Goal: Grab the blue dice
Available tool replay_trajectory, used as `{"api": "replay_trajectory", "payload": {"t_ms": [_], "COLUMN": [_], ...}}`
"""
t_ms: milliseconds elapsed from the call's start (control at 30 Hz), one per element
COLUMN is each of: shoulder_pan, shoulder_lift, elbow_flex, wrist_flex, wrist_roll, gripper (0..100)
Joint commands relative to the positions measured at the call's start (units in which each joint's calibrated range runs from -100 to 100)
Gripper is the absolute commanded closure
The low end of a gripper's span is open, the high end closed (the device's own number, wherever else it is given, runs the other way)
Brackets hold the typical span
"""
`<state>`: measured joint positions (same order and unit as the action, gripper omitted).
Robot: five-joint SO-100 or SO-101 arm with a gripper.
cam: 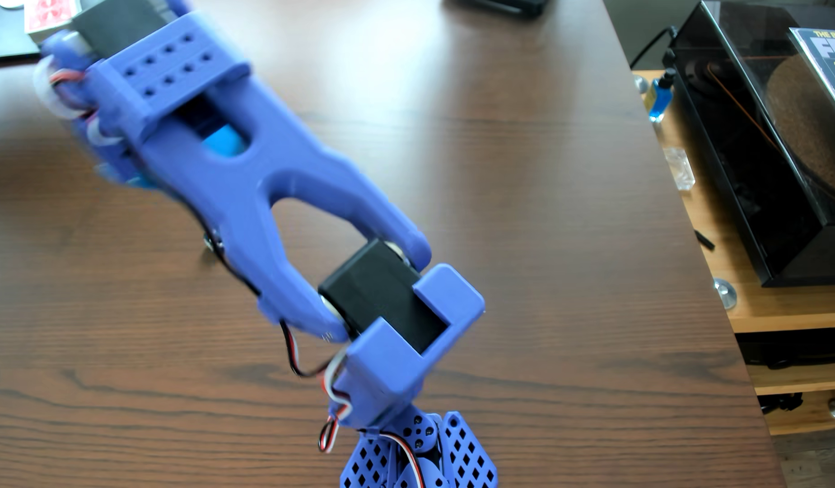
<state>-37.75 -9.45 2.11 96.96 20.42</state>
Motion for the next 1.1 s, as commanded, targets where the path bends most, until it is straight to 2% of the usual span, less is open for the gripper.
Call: {"api": "replay_trajectory", "payload": {"t_ms": [0,200,467,667,833,933,1067], "shoulder_pan": [0.7,-6.7,-9.0,-7.3,-7.3,-7.3,-4.2], "shoulder_lift": [2.4,7.0,30.3,39.7,42.9,44.7,47.0], "elbow_flex": [1.0,-8.0,-29.8,-43.9,-47.7,-47.4,-47.3], "wrist_flex": [-3.5,-8.1,-3.8,0.3,1.2,1.3,1.3], "wrist_roll": [0.0,-4.1,-6.7,-6.3,-6.2,-3.6,-3.2], "gripper": [96,96,95,80,80,80,80]}}
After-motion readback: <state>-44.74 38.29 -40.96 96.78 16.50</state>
